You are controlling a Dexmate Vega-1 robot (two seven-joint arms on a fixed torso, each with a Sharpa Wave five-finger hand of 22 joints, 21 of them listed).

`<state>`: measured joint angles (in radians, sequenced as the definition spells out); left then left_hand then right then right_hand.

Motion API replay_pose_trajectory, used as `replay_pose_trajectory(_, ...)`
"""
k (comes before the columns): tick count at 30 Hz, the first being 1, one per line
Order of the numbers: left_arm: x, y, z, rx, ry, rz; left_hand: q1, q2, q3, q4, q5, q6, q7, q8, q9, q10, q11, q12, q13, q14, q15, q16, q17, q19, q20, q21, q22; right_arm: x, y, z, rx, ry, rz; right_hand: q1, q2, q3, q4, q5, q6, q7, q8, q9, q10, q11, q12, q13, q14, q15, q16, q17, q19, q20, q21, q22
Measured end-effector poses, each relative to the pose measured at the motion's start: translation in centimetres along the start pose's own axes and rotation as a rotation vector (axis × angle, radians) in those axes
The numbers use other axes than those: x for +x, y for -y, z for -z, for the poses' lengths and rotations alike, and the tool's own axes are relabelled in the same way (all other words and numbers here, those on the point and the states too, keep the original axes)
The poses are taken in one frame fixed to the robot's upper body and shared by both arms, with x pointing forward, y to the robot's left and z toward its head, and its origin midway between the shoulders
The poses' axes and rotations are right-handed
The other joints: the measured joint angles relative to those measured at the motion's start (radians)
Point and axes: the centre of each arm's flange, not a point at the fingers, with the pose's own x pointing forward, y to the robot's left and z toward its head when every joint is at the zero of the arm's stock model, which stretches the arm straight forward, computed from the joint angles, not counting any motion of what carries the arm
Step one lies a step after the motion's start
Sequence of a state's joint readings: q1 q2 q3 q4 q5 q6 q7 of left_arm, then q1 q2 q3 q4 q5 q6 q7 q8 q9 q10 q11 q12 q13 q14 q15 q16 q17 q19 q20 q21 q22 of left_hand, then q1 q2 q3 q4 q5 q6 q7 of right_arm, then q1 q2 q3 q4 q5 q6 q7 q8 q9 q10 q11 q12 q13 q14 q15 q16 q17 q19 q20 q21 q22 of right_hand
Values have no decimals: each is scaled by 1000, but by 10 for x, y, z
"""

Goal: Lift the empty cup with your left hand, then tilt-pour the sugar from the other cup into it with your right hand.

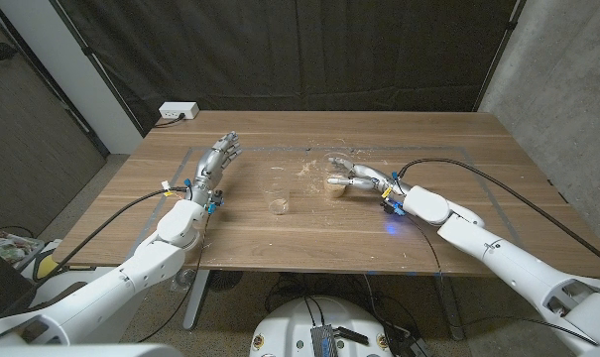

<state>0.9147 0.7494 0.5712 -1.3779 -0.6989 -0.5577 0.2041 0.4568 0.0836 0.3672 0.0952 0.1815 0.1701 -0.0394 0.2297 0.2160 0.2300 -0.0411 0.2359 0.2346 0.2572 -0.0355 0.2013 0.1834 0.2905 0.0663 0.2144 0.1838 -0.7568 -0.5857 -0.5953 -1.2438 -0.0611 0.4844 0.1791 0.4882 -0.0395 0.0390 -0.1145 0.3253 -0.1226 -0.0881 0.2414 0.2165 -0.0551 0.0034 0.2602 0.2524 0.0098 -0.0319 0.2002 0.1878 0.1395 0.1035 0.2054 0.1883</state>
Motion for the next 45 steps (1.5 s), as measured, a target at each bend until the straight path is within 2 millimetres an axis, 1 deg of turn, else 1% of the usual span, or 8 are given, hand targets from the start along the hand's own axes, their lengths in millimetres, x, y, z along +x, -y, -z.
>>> replay_pose_trajectory(5,1,0,1,-1,-1,-3,0,0,0,0,0,0,0,0,0,0,0,0,0,0,0,0,0,-6,-5,0,0,0,4,-5,30,32,21,10,10,3,-3,-4,3,-3,0,0,5,-5,6,6,14,0,8,6,5,-1,6,5)
replay_pose_trajectory(9,3,2,2,-4,-2,3,10,-10,0,0,0,0,0,0,0,0,0,0,5,0,0,0,0,-5,-5,0,0,-5,-13,2,103,32,49,14,22,8,0,-4,10,-10,7,5,9,-9,13,11,25,-4,15,11,10,-7,6,5)
replay_pose_trajectory(16,5,4,2,-8,0,3,10,-10,0,0,0,0,0,0,0,0,0,0,5,1,-1,0,0,-5,-5,0,0,-6,-6,-4,122,72,93,46,62,30,-6,-19,27,-26,18,9,26,-26,34,34,61,-4,36,33,16,-18,13,12)
replay_pose_trajectory(17,6,5,3,-6,-5,8,10,-10,0,0,0,0,0,0,0,0,0,0,5,4,-4,0,0,-5,-5,0,0,-10,-23,6,164,52,103,50,66,31,-6,-20,28,-28,20,12,27,-27,40,39,69,-5,39,37,17,-18,14,13)
replay_pose_trajectory(23,8,7,3,-4,-7,12,10,-10,0,0,0,0,0,0,0,0,0,0,5,6,-6,0,0,-5,-5,0,0,-12,-34,11,204,56,140,93,117,58,-22,-43,46,-46,36,25,49,-49,81,81,124,-5,78,78,39,-47,27,21)
replay_pose_trajectory(34,11,8,4,-3,-10,14,0,0,0,0,0,0,0,0,0,3,4,0,5,5,-6,0,0,-5,-5,0,0,-11,-44,15,243,88,219,222,157,90,-48,-82,103,-75,99,67,89,-104,197,204,220,-6,187,202,128,-133,82,53)
replay_pose_trajectory(39,13,9,5,-4,-13,15,14,-7,0,0,0,0,0,0,0,6,1,0,5,5,-6,0,0,-5,-5,0,0,-11,-47,17,254,97,248,278,162,98,-48,-91,126,-89,130,94,99,-124,252,270,248,-8,246,278,176,-144,117,79)
replay_pose_trajectory(45,16,10,6,-4,-17,14,14,-7,0,0,0,0,0,0,0,7,0,0,5,5,-6,0,0,-5,-5,0,4,-11,-49,16,260,106,269,329,168,100,-47,-105,147,-96,163,124,105,-132,309,344,251,-9,311,373,182,-146,142,110)
